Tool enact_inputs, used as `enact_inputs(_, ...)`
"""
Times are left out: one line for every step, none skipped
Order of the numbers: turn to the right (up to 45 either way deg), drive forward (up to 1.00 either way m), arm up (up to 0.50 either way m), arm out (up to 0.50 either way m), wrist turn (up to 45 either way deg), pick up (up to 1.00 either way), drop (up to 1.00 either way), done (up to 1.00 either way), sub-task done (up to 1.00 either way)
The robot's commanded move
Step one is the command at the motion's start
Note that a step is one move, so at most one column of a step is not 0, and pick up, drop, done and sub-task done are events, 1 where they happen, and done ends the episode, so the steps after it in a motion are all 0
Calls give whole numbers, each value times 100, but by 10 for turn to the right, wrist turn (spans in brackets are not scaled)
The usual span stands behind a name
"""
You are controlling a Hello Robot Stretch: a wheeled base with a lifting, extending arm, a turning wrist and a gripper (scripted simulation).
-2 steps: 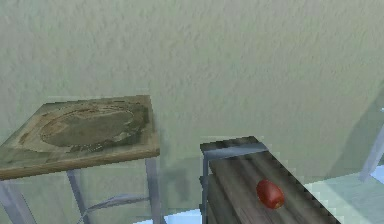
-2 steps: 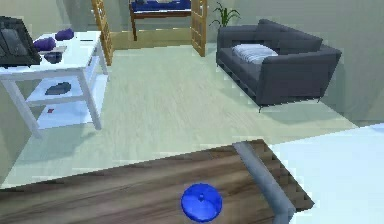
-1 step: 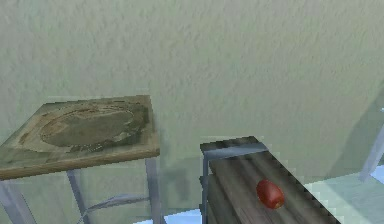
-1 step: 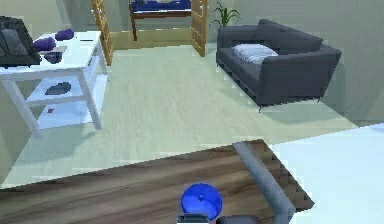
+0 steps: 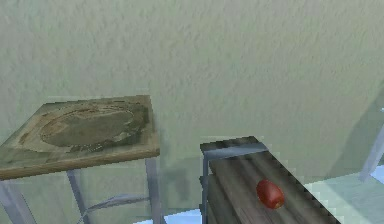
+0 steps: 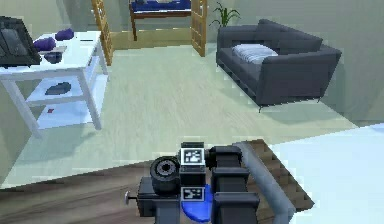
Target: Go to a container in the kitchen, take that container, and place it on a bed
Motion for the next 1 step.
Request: enact_inputs(0, 0, 0, 0, 450, 0, 0, 0, 0)
